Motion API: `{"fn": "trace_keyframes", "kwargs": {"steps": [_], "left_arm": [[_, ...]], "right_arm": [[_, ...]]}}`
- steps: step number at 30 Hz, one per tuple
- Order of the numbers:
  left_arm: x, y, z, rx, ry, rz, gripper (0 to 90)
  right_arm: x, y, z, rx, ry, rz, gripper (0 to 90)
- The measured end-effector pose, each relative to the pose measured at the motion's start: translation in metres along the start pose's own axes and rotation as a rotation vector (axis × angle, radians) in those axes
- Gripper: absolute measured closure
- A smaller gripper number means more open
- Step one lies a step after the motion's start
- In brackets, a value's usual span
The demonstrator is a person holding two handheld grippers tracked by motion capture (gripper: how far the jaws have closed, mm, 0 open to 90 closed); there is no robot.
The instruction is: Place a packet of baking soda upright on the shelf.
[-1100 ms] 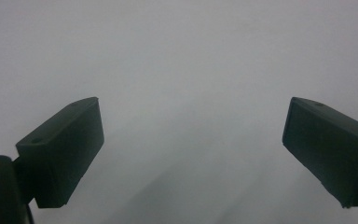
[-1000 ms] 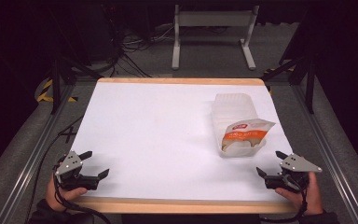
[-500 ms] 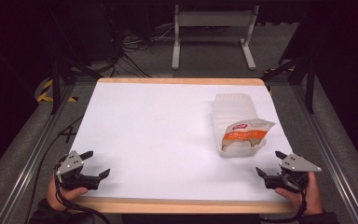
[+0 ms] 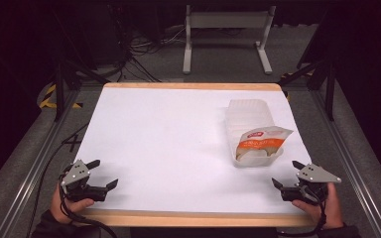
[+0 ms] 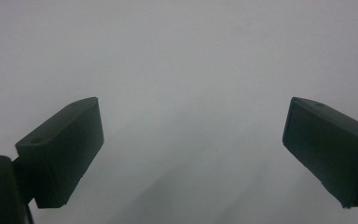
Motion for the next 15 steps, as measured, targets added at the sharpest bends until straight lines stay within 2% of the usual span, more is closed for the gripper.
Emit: {"fn": "trace_keyframes", "kwargs": {"steps": [15], "left_arm": [[-0.0032, 0.0028, 0.0018, 0.000, -0.011, 0.009, 5.8]], "right_arm": [[-0.0003, -0.0007, -0.0011, -0.003, 0.004, 0.008, 9.8]]}}
Point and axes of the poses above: each handheld gripper's, and its own axes: z roughly forward along the jaws, y roughly out of its top, x roughly to its left, the point moved 4 cm from there along z, roughly forward along the jaws, and after that the axes turned 12 degrees about y, right-handed, at the moved point
